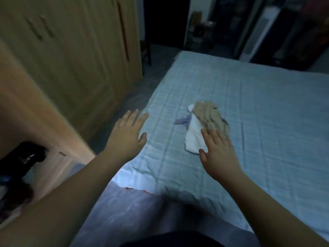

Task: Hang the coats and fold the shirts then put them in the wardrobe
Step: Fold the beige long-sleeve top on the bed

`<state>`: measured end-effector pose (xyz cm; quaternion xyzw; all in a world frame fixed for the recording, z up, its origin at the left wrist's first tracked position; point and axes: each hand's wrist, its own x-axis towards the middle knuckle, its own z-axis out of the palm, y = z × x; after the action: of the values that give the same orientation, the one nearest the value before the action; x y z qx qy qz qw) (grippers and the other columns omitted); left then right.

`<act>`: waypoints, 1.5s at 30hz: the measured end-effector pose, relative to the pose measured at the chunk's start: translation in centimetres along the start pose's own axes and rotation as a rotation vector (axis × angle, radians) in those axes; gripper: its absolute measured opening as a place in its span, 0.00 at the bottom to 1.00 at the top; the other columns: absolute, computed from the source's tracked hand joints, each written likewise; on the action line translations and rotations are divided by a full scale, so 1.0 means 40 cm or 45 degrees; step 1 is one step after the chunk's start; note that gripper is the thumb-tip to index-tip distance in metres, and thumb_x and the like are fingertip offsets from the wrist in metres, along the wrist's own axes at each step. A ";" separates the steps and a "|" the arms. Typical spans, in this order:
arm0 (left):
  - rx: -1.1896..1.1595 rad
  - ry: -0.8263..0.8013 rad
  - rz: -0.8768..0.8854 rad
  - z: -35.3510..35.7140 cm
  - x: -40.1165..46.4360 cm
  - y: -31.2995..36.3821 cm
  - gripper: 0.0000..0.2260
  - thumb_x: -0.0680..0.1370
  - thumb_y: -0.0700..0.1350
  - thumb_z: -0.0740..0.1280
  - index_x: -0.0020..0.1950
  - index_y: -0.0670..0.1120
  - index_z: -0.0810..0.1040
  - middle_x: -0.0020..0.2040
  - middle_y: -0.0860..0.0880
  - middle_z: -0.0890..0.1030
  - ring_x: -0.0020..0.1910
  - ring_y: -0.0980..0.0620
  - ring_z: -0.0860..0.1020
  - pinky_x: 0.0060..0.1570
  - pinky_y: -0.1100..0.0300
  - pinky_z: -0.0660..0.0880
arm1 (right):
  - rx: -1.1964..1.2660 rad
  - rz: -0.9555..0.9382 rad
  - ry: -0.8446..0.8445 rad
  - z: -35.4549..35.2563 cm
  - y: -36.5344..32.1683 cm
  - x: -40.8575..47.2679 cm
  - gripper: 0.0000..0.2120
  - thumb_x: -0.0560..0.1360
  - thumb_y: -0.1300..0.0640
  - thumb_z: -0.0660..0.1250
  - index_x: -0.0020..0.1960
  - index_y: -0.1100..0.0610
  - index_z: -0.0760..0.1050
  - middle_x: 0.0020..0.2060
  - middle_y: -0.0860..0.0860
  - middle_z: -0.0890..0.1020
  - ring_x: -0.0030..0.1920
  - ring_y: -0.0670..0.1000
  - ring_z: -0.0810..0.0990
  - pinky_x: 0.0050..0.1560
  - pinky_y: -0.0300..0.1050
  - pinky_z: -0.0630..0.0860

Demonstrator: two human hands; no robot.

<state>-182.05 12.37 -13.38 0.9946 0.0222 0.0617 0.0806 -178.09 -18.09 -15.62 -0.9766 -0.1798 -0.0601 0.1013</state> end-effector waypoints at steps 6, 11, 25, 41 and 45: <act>-0.036 -0.063 0.197 0.074 0.122 0.242 0.29 0.75 0.55 0.55 0.76 0.49 0.65 0.74 0.40 0.67 0.73 0.35 0.65 0.67 0.41 0.68 | 0.016 0.175 0.026 -0.045 0.247 -0.043 0.32 0.72 0.46 0.58 0.74 0.56 0.67 0.71 0.58 0.72 0.70 0.63 0.71 0.63 0.64 0.71; -0.046 -0.111 0.263 0.113 0.208 0.315 0.29 0.75 0.56 0.54 0.76 0.49 0.65 0.75 0.40 0.67 0.73 0.35 0.65 0.67 0.40 0.68 | 0.043 0.298 -0.011 -0.022 0.352 -0.020 0.33 0.73 0.46 0.57 0.77 0.54 0.62 0.75 0.57 0.67 0.74 0.62 0.65 0.69 0.63 0.65; -0.287 -0.469 0.234 0.565 0.626 0.386 0.30 0.75 0.54 0.55 0.77 0.48 0.63 0.74 0.39 0.66 0.73 0.36 0.64 0.69 0.41 0.66 | 0.168 0.407 -0.372 0.311 0.561 0.299 0.33 0.73 0.52 0.63 0.77 0.56 0.62 0.73 0.58 0.69 0.72 0.63 0.68 0.69 0.60 0.67; -1.427 -0.752 -0.996 1.097 0.817 0.565 0.22 0.75 0.43 0.73 0.64 0.46 0.67 0.53 0.45 0.79 0.43 0.52 0.78 0.36 0.62 0.76 | 0.276 0.331 -0.583 0.849 0.757 0.515 0.35 0.66 0.48 0.75 0.69 0.60 0.71 0.63 0.61 0.76 0.60 0.65 0.76 0.62 0.60 0.73; -1.638 -0.737 -1.259 1.092 0.797 0.619 0.19 0.73 0.46 0.74 0.59 0.41 0.73 0.39 0.47 0.77 0.32 0.52 0.74 0.30 0.60 0.72 | 0.186 0.338 -0.460 0.841 0.803 0.525 0.20 0.66 0.58 0.72 0.58 0.54 0.75 0.53 0.55 0.78 0.51 0.61 0.76 0.50 0.55 0.74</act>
<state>-144.08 -17.19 -48.33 0.6083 0.3921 -0.2360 0.6485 -144.21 -32.98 -50.76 -0.9767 -0.0690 0.1426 0.1447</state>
